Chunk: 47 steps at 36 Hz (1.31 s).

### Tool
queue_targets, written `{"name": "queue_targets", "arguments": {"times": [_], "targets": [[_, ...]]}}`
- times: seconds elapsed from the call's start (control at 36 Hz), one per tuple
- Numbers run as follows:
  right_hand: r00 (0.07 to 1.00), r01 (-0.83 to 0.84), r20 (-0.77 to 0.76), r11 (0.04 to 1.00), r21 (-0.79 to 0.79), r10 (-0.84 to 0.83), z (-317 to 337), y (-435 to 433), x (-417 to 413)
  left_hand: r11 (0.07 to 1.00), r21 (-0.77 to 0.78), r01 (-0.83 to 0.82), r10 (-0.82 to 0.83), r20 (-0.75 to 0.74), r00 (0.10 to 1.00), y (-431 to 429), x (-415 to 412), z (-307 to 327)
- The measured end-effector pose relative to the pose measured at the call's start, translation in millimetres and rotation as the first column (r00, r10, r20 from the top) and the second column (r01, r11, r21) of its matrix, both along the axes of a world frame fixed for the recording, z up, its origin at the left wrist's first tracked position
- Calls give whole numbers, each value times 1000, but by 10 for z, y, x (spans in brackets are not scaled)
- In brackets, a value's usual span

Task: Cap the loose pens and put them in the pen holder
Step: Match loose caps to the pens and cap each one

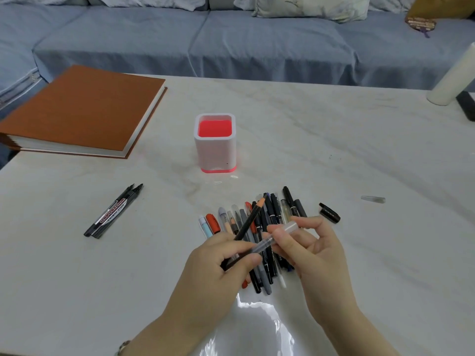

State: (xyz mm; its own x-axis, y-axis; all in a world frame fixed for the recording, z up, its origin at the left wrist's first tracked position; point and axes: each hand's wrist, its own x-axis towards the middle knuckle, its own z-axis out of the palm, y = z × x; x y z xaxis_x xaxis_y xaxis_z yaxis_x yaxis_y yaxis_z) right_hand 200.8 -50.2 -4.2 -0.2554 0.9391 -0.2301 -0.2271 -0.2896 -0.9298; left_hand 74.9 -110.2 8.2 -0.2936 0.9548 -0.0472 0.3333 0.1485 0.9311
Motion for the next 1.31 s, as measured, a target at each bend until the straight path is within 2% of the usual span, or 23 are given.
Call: {"name": "queue_targets", "arguments": {"times": [0.11,0.25,0.33,0.44,0.53,0.58,0.64,0.72,0.78,0.89,1.06,1.14,1.19,1.25,1.31], "targets": [[1000,3,-11,1000,8,-3,-7,-25,-12,999,-46,-21,22,11,1000,13,28,-15],[993,37,-108,999,8,-36,47,-18,-29,985,-170,0,47,267,963,74,20,92],[990,58,-130,998,6,-56,68,-24,-64,983,-181,-19,80,335,939,109,13,105],[993,42,-106,999,-30,-45,-2,-56,-141,991,-125,-40,69,244,967,161,35,79],[998,40,-53,999,-23,-41,-36,5,-121,995,-101,6,1,66,998,184,21,-38],[999,45,30,999,22,-45,-52,105,-65,990,-127,57,-68,-87,994,180,-12,-141],[982,27,185,995,100,-45,-85,244,3,984,-165,73,-100,-158,982,178,-66,-213],[864,-70,502,976,206,-43,-170,458,95,981,-191,39,-67,-141,988,188,-150,-261],[804,-122,593,965,233,-41,-206,554,119,981,-194,28,-50,-107,993,197,-196,-282],[728,-248,684,945,211,39,-252,649,120,983,-180,16,-42,-138,990,229,-198,-295],[604,-308,796,910,276,-37,-293,814,364,977,-215,-2,-16,-80,997,294,-96,-276],[490,-342,865,887,310,-113,-352,979,611,971,-237,18,-36,-73,997,328,-34,-289],[374,-360,912,880,311,-169,-414,1128,817,972,-232,20,-42,-91,995,363,-5,-299],[251,-362,948,890,278,-194,-479,1287,1017,974,-224,18,-41,-97,994,397,17,-309],[185,-345,968,911,228,-172,-536,1424,1159,975,-222,12,-37,-110,993,426,37,-319]]}}
